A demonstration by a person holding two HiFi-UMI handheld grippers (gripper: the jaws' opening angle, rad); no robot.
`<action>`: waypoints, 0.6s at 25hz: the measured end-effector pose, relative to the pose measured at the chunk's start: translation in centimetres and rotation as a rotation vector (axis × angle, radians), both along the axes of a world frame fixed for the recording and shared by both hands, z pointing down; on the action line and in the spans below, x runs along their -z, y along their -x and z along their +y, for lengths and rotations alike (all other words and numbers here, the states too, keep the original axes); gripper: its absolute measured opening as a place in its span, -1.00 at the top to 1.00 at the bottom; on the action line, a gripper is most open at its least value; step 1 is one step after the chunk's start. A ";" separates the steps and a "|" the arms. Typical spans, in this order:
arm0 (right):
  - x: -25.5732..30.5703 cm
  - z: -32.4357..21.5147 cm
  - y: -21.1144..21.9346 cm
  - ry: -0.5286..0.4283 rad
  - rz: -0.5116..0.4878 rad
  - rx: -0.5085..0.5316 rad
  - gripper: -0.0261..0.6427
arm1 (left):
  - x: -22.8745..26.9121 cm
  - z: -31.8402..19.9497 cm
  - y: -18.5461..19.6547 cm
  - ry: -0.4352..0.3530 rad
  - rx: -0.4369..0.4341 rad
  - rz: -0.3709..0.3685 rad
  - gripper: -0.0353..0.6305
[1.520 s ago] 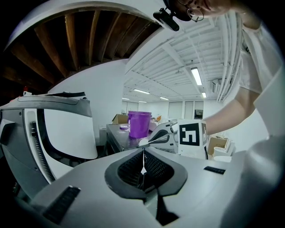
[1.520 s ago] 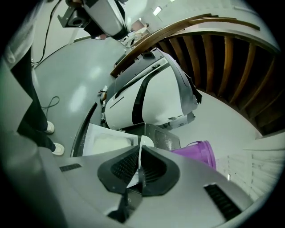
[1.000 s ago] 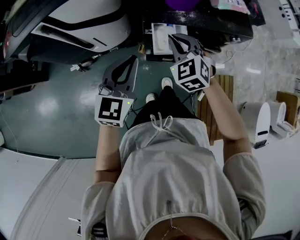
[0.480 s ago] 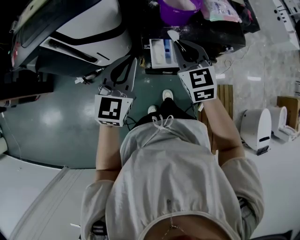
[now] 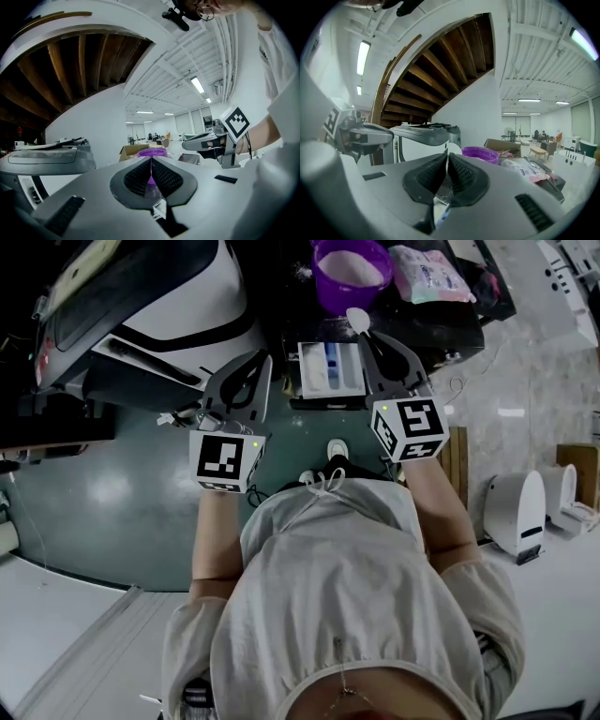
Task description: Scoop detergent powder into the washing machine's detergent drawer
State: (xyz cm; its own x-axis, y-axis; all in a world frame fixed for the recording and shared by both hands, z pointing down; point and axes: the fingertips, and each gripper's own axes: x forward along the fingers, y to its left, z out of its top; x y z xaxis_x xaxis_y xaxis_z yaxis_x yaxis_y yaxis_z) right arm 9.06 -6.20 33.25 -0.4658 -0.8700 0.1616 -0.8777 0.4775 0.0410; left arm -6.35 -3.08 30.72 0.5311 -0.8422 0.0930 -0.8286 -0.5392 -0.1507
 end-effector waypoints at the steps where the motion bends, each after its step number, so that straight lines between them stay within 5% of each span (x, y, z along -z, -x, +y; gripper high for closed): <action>1: 0.3 -0.1 -0.2 -0.009 -0.003 -0.002 0.89 | 0.3 -0.2 0.0 -0.006 0.004 -0.001 0.82; 15: 2.2 -0.6 -1.0 -0.116 0.020 0.044 0.89 | 1.7 -2.2 -0.8 0.001 0.057 0.038 0.82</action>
